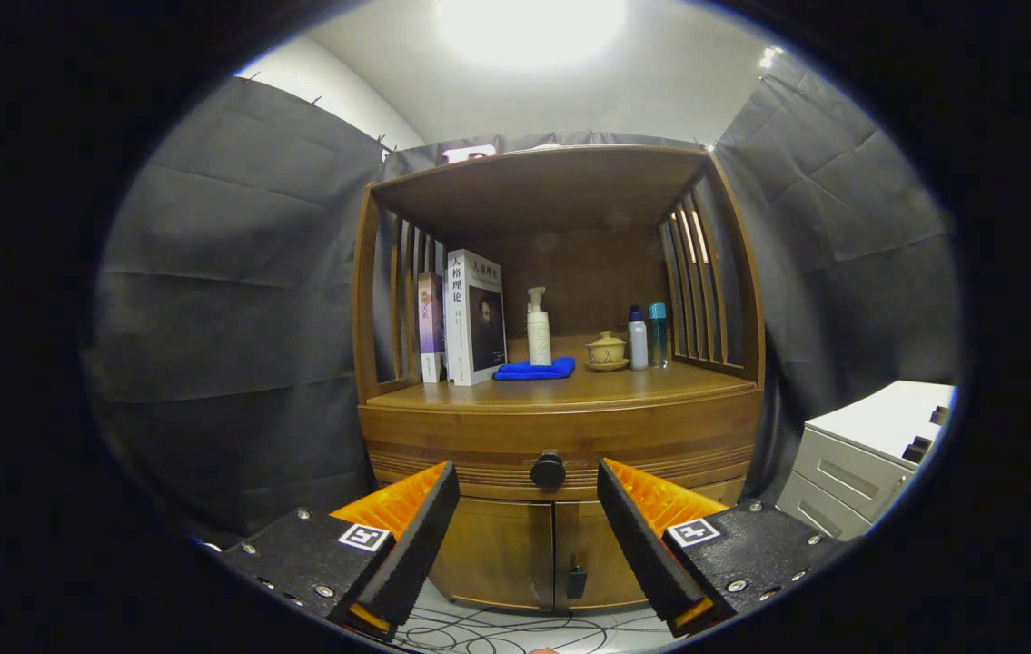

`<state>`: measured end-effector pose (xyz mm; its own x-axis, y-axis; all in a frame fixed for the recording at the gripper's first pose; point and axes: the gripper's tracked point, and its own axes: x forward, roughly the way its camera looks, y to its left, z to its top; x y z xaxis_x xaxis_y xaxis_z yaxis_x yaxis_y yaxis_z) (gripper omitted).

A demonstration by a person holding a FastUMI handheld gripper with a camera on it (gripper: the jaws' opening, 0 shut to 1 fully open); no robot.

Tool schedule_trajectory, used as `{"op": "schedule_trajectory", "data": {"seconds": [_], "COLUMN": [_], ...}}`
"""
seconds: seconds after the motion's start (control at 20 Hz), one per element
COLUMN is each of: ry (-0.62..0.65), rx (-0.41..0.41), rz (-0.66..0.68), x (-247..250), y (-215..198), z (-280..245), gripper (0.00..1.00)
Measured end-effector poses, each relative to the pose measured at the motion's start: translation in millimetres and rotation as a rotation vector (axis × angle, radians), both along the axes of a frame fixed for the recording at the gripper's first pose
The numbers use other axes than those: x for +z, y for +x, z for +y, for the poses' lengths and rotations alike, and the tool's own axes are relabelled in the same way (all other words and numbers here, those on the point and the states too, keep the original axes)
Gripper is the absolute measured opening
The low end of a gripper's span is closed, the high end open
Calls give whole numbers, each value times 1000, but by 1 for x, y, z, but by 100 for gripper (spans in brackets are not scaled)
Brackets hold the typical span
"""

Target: Pull open the drawer, take out the items inside it, and place them on the countertop above the cabinet.

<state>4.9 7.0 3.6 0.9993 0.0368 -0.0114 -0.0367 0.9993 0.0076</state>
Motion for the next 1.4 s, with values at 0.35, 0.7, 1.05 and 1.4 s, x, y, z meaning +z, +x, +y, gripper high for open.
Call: {"op": "schedule_trajectory", "data": {"seconds": [0.35, 0.7, 1.05, 1.4], "ry": [1, 4, 32, -28], "rx": [-1, -23, -14, -49], "rz": [-11, 17, 68, 178], "x": [10, 9, -1, -48], "y": [24, 73, 123, 160], "z": [0, -3, -3, -13], "gripper": [95, 95, 95, 95]}}
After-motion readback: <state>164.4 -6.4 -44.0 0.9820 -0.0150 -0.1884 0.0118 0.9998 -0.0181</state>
